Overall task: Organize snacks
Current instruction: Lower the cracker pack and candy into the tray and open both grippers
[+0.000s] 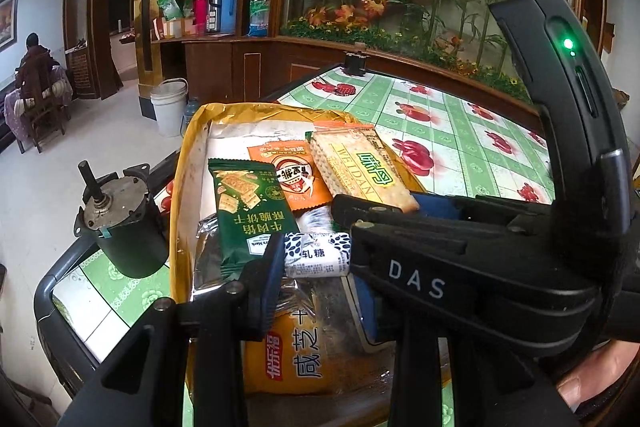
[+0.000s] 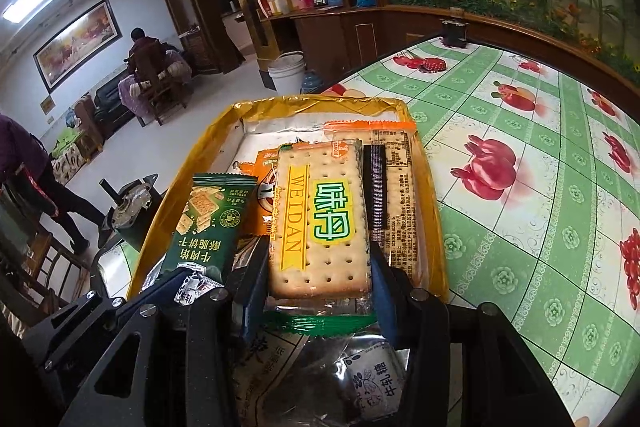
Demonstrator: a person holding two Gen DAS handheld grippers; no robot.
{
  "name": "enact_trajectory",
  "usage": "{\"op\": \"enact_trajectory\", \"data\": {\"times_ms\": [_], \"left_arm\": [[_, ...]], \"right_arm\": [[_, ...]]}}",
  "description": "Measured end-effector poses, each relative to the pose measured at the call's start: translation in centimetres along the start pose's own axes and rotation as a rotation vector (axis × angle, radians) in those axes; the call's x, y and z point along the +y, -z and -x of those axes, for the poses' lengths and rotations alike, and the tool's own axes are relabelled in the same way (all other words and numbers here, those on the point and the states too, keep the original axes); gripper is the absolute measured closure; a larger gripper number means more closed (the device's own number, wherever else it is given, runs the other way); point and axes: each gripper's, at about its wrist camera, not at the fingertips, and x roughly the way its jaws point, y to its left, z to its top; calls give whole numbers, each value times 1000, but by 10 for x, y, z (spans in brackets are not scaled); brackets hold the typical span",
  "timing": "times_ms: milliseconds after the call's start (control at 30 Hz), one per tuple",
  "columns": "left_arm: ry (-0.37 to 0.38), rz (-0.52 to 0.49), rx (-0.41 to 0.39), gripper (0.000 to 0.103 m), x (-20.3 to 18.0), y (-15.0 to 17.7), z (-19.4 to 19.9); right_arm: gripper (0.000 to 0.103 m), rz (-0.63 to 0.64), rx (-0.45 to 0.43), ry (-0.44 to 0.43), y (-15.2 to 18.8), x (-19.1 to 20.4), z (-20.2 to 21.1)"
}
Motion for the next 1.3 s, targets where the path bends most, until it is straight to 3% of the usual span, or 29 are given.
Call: {"op": "enact_trajectory", "data": {"times_ms": [933, 1100, 1300], "left_arm": [[-28, -11, -11, 70, 0, 1, 2], [-50, -16, -16, 58, -1, 2, 3], [-56, -4, -19, 56, 1, 2, 5]], "right_arm": [[52, 7, -6, -4, 1, 0, 4], [52, 9, -8, -11, 1, 1, 7], [52, 3, -18, -22, 1, 1, 14]]}}
